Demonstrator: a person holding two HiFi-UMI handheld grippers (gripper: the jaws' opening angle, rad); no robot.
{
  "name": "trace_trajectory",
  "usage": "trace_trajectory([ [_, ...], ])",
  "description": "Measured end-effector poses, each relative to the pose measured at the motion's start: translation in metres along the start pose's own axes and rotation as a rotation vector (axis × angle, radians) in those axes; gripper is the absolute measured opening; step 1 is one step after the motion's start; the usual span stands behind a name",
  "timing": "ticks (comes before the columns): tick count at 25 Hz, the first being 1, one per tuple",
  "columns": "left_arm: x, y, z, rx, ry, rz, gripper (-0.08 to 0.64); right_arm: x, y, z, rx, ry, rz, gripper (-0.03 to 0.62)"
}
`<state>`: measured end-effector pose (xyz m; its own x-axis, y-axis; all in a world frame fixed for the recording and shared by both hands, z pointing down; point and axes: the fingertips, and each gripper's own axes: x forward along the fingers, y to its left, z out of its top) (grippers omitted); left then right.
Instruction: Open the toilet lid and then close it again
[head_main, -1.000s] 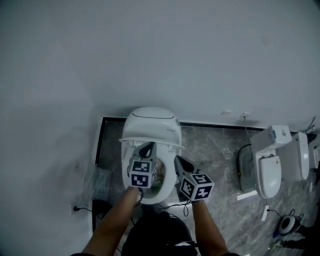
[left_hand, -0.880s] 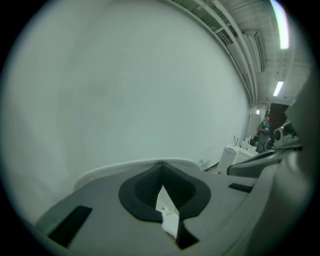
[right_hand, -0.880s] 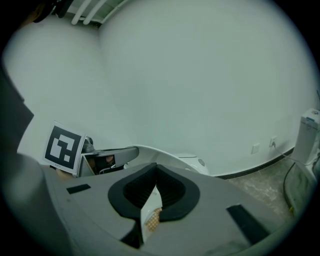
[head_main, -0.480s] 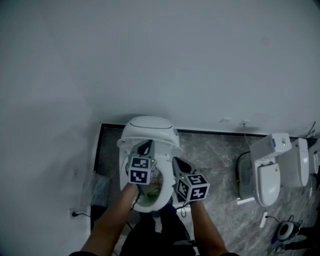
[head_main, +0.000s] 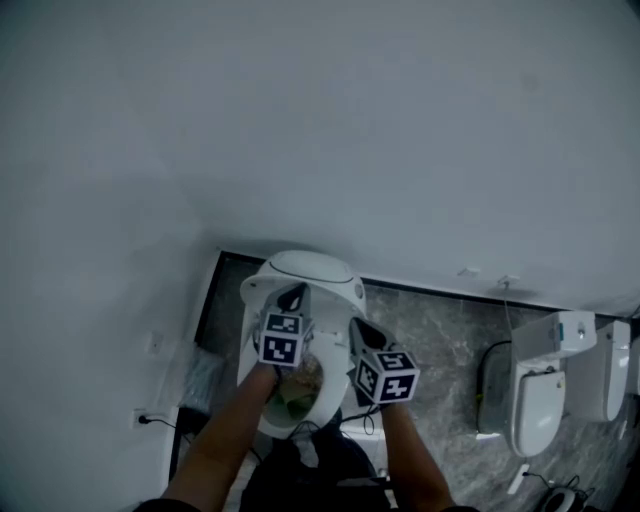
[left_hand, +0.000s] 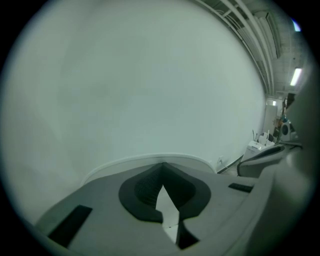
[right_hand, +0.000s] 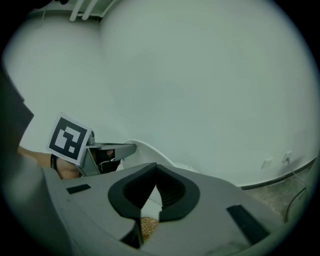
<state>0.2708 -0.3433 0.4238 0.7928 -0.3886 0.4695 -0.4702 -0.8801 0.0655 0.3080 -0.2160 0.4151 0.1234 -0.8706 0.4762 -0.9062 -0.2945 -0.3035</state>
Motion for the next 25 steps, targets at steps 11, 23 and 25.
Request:
trace_trajectory([
  [11,0.027,0.024,0.008,-0.009,0.018,0.083,0.009,0.019,-0.019,0.008,-0.008,0.027,0.053,0.011],
  [23,0.003,0.018,0.003,-0.017,0.035,0.131,0.009,0.023,-0.017,0.017,-0.029,0.018,0.127,0.011],
  [25,-0.01,0.015,0.002,-0.024,0.029,0.129,0.009,0.019,-0.013,0.021,-0.037,0.005,0.136,0.011],
])
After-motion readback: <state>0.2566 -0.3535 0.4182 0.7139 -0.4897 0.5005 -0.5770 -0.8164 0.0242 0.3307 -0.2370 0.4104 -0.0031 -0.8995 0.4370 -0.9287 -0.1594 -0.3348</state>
